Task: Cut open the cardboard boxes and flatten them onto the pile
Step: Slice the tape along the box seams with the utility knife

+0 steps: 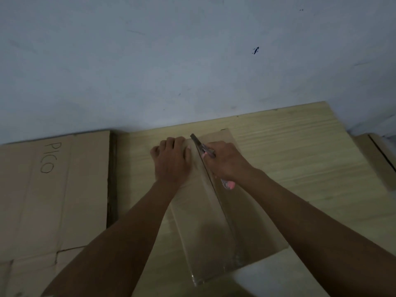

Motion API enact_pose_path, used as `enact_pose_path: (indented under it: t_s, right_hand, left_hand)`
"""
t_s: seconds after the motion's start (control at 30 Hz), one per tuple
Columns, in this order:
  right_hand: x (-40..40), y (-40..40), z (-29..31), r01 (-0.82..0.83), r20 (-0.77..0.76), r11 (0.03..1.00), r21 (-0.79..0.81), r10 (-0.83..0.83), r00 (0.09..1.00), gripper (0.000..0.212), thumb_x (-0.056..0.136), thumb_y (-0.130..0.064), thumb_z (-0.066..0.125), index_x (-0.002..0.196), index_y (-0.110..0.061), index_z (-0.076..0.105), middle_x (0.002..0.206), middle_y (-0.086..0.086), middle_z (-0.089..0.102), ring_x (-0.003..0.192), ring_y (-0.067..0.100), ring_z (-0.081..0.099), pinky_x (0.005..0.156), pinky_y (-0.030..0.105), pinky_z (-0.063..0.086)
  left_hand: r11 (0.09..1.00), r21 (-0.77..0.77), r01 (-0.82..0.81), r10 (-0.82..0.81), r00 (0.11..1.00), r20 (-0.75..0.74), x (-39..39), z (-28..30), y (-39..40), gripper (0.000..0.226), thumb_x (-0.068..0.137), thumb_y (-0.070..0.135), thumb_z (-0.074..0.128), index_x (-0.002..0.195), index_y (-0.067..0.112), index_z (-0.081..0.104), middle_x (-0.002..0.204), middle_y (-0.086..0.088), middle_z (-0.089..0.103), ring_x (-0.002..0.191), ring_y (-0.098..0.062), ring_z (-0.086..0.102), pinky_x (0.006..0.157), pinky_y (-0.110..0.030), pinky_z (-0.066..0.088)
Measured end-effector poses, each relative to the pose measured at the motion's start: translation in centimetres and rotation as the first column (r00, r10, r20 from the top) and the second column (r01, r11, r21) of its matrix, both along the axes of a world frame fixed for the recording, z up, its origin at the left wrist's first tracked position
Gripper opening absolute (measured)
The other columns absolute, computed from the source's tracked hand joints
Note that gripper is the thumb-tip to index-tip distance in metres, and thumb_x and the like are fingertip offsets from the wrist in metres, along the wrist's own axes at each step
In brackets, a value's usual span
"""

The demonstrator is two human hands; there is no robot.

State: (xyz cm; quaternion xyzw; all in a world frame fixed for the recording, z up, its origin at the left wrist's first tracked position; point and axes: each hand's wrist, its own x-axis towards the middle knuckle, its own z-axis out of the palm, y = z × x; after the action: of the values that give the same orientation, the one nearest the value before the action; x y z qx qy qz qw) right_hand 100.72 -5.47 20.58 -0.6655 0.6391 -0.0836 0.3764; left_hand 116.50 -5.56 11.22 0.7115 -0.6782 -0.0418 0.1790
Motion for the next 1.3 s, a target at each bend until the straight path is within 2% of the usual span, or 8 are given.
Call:
enact_pose_path:
  t_s: [0.07,0.13,0.27,0.37,0.53,0.93,1.1,1.3]
  right_hand:
    - [0.5,0.1,0.3,-0.009,-0.064,1.000,0.029,0.011,0.998,0.018,0.093,-0.030,0.046,0.076,-0.027,0.051,0.093,0.014,0.065,0.076,0.026,0.060,0.065,0.029,0.042]
    - [0.8,0.3,0.7,-0.001,-0.093,0.998,0.058,0.007,0.996,0.015,0.086,-0.035,0.041,0.080,-0.024,0.049,0.099,0.017,0.063,0.079,0.029,0.058,0.067,0.028,0.038]
    - [1.0,1.1,1.7,0.024,-0.143,0.996,0.083,-0.012,0.990,0.024,0.095,-0.024,0.047,0.109,-0.014,0.063,0.114,0.015,0.060,0.097,0.032,0.062,0.073,0.029,0.043]
    - [1.2,1.8,1.9,0.049,-0.171,0.997,0.062,-0.037,0.985,0.033,0.099,-0.020,0.047,0.128,-0.008,0.060,0.125,0.015,0.055,0.110,0.033,0.060,0.080,0.030,0.046]
    - [2.4,3.0,2.0,0.062,-0.193,0.998,0.024,-0.056,0.980,0.035,0.099,-0.021,0.043,0.127,-0.009,0.061,0.128,0.018,0.056,0.117,0.038,0.057,0.093,0.037,0.048]
    - [3.2,3.2,2.7,0.081,-0.175,0.993,0.080,-0.067,0.982,0.036,0.100,-0.021,0.049,0.130,-0.006,0.059,0.130,0.020,0.055,0.117,0.038,0.057,0.089,0.035,0.046]
    - [2.2,2.4,3.4,0.037,-0.237,0.993,0.108,-0.011,0.971,0.032,0.100,-0.021,0.049,0.128,-0.007,0.058,0.125,0.016,0.056,0.108,0.034,0.060,0.077,0.033,0.045]
    - [2.7,2.9,3.2,0.021,-0.269,0.993,0.113,0.011,0.963,0.035,0.102,-0.018,0.046,0.135,-0.009,0.054,0.134,0.017,0.050,0.118,0.035,0.056,0.084,0.033,0.041]
  left_hand:
    - [1.000,0.000,-0.013,0.013,1.000,-0.008,-0.1,-0.1,0.5,0.043,0.091,0.044,0.038,0.116,0.017,0.062,0.109,-0.007,0.064,0.103,-0.032,0.058,0.093,-0.047,0.034]
    - [1.000,0.008,-0.024,0.024,1.000,-0.017,-0.2,-0.1,0.7,0.044,0.091,0.044,0.038,0.117,0.018,0.062,0.109,-0.007,0.064,0.104,-0.031,0.057,0.094,-0.048,0.035]
    - [1.000,0.000,-0.026,0.026,1.000,-0.011,-0.2,0.0,0.8,0.044,0.091,0.044,0.036,0.117,0.018,0.061,0.109,-0.007,0.063,0.104,-0.030,0.056,0.095,-0.048,0.033]
    - [1.000,0.002,-0.018,0.018,1.000,-0.005,-0.2,0.0,0.9,0.044,0.091,0.043,0.036,0.118,0.018,0.059,0.110,-0.007,0.062,0.105,-0.030,0.055,0.095,-0.048,0.032]
    - [1.000,-0.004,-0.020,0.020,1.000,0.008,-0.3,0.1,0.9,0.043,0.091,0.042,0.036,0.118,0.017,0.058,0.110,-0.008,0.061,0.104,-0.030,0.055,0.095,-0.048,0.032]
    - [1.000,0.023,-0.018,0.018,1.000,0.004,-0.2,-0.1,0.8,0.032,0.097,0.036,0.050,0.124,0.019,0.055,0.117,-0.008,0.058,0.110,-0.030,0.052,0.098,-0.048,0.030]
    - [0.999,-0.025,-0.034,0.034,0.999,-0.003,-0.4,-0.1,0.8,0.030,0.094,0.035,0.054,0.118,0.017,0.057,0.111,-0.008,0.061,0.105,-0.031,0.055,0.096,-0.048,0.032]
    - [0.999,-0.025,-0.031,0.030,1.000,-0.008,-0.3,-0.3,0.7,0.030,0.094,0.035,0.054,0.118,0.017,0.057,0.113,-0.009,0.061,0.106,-0.033,0.055,0.096,-0.048,0.032]
